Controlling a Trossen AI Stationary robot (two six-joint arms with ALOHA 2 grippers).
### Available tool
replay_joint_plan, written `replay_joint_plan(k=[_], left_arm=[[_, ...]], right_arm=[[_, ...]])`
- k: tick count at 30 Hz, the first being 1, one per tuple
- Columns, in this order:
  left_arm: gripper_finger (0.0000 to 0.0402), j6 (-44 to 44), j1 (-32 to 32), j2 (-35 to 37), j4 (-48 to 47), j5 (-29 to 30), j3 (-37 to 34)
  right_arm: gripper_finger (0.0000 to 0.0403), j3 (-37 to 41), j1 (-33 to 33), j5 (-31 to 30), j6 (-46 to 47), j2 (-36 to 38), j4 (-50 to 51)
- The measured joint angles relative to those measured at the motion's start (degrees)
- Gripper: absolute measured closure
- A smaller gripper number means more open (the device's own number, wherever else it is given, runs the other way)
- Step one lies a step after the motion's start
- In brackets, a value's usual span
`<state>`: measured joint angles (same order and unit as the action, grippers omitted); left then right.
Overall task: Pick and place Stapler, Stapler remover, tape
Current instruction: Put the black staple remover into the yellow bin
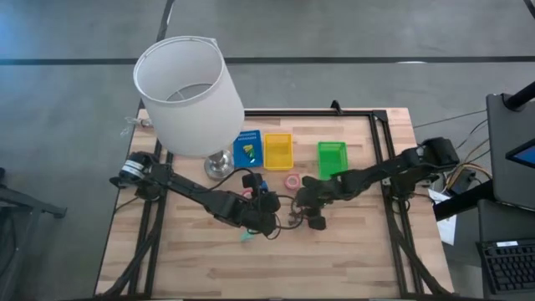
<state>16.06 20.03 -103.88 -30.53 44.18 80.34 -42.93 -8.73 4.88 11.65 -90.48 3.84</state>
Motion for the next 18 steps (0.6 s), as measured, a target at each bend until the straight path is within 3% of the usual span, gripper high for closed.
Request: replay_joint_plan(k=[9, 18], left_arm=[[0.0332, 0.01, -0.07, 0.00, 0.01, 0.00, 0.00], [0.0331, 0.39, -0.07, 0.00, -0.03, 0.00, 0.00]], right_arm=[[0.0282, -6.36, 0.00, 0.17, -0.10, -7.54, 6.53], [0.0273, -10.03, 0.00, 0.49, -1.68, -8.43, 11.22]])
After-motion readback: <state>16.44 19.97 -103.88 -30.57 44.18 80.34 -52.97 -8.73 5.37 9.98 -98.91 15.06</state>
